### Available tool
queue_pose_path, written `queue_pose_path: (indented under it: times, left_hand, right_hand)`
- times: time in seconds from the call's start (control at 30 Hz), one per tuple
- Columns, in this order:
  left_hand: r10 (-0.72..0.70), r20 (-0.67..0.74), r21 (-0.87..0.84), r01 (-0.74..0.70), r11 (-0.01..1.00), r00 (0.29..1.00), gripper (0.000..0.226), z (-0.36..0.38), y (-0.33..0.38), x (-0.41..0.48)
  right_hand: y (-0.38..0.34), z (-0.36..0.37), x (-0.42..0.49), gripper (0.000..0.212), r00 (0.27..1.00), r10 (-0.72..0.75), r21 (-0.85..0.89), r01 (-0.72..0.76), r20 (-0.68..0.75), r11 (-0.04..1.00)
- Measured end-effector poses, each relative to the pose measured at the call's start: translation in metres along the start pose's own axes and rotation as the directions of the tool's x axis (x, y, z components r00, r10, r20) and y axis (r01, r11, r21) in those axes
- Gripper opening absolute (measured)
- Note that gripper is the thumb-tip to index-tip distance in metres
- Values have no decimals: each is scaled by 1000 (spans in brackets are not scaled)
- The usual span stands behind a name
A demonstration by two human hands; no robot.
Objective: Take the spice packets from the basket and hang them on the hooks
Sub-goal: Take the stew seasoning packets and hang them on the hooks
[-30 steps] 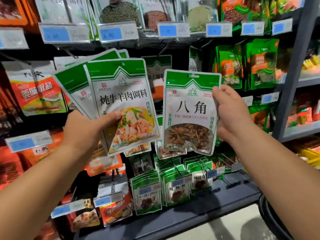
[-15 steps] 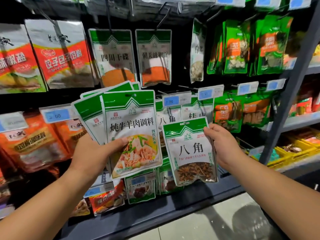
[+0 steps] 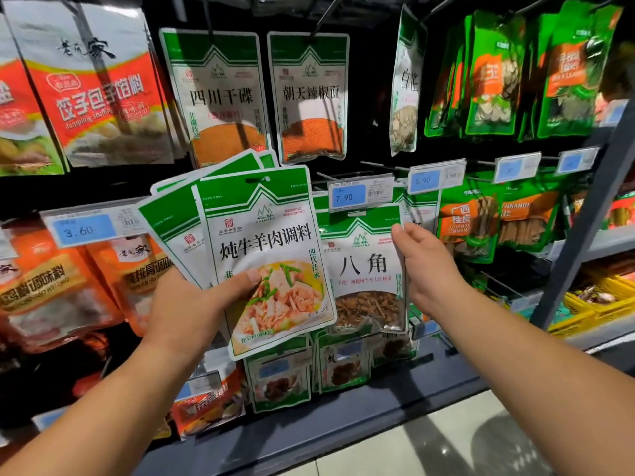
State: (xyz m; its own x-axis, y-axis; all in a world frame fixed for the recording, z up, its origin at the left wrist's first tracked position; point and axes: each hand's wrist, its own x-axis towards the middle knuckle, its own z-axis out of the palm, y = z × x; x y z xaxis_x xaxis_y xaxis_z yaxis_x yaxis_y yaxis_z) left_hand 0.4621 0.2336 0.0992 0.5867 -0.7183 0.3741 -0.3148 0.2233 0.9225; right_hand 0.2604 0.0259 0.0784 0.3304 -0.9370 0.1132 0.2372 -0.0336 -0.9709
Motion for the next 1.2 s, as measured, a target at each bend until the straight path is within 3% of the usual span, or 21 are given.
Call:
queue_pose_path:
  times: [0.27, 0.43, 0.5, 0.57, 0.73, 0.87, 1.03, 1.13, 1.2]
  left_hand:
    - [2, 3, -38, -2, 999, 1000, 29, 9, -2, 7]
    - [11, 10, -43, -11, 999, 1000, 43, 13, 2, 6]
    - [32, 14, -19, -31, 999, 999, 36, 10, -1, 7]
    - [46, 17, -20, -46, 999, 999, 10, 5, -6, 10]
    - [20, 6, -25, -20, 999, 1000, 24, 0, -7, 10]
    - [27, 1, -26, -27, 999, 1000, 27, -2, -9, 10]
    - [25, 13, -16, -25, 1000, 1000, 16, -3, -10, 10]
    - [23, 13, -23, -23, 999, 1000, 25, -5, -14, 12]
    - [13, 23, -28, -12, 1000, 1000, 29, -6, -17, 14]
  right_hand:
    - [3, 2, 19, 11, 998, -5, 98, 11, -67, 995]
    - [6, 6, 25, 8, 997, -24, 42, 27, -70, 999]
    - [5, 11, 25, 13, 997, -21, 27, 23, -74, 999]
    - [3, 16, 25, 13, 996, -16, 28, 18, -92, 999]
    - [-2, 15, 22, 17, 987, -25, 107, 42, -156, 993]
    - [1, 18, 23, 10, 989, 0, 53, 8, -151, 999]
    - [5, 21, 30, 22, 982, -22, -101, 2, -190, 995]
    - [19, 16, 32, 50, 987, -5, -187, -26, -163, 982]
    - [28, 10, 30, 48, 994, 61, -186, -78, -96, 979]
